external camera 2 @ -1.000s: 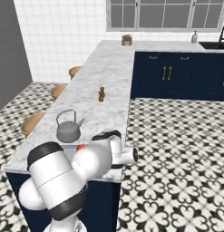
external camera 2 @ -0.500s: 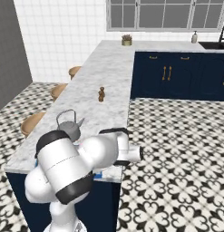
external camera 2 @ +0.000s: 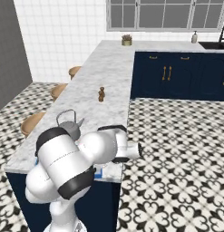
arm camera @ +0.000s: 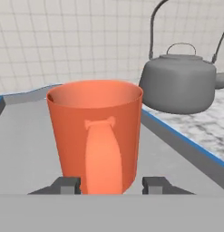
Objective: Pick the kettle from the counter and place it on the tray. Then pick the mug from the cabinet and place it on the tray. Then close the cabinet doors.
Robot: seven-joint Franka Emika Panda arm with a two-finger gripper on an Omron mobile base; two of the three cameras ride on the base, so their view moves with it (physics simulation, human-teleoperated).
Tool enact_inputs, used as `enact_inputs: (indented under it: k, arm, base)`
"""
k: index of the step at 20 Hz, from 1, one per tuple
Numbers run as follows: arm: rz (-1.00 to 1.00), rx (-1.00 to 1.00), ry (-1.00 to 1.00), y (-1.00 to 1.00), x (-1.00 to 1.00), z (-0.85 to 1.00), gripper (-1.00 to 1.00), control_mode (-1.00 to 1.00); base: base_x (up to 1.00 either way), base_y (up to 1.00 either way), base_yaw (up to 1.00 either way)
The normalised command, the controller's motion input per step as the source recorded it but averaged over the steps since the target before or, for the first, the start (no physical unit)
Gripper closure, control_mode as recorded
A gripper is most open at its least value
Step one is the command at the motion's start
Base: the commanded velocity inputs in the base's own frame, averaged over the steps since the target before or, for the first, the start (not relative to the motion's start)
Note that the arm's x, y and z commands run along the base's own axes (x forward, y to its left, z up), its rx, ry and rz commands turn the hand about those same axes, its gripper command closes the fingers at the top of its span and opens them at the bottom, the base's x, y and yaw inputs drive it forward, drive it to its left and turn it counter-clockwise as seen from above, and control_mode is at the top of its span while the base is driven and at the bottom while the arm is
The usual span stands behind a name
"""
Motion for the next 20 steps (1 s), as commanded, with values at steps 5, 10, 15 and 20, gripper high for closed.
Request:
enact_inputs:
  k: [5,10,15,20]
  arm:
    - [-0.02,-0.02,0.05,0.04,0.00,0.01,-1.00,-1.00]
    - [-0.05,0.00,0.06,0.00,0.00,0.39,-1.00,-1.00]
    - [-0.10,0.00,0.02,0.00,-0.03,0.67,-1.00,-1.00]
    - [-0.11,0.00,0.03,0.10,-0.15,0.59,-1.00,-1.00]
  base:
    - [0.00,0.00,0.00]
    - [0.00,0.00,0.00]
    - [0.00,0.00,0.00]
    - [0.00,0.00,0.00]
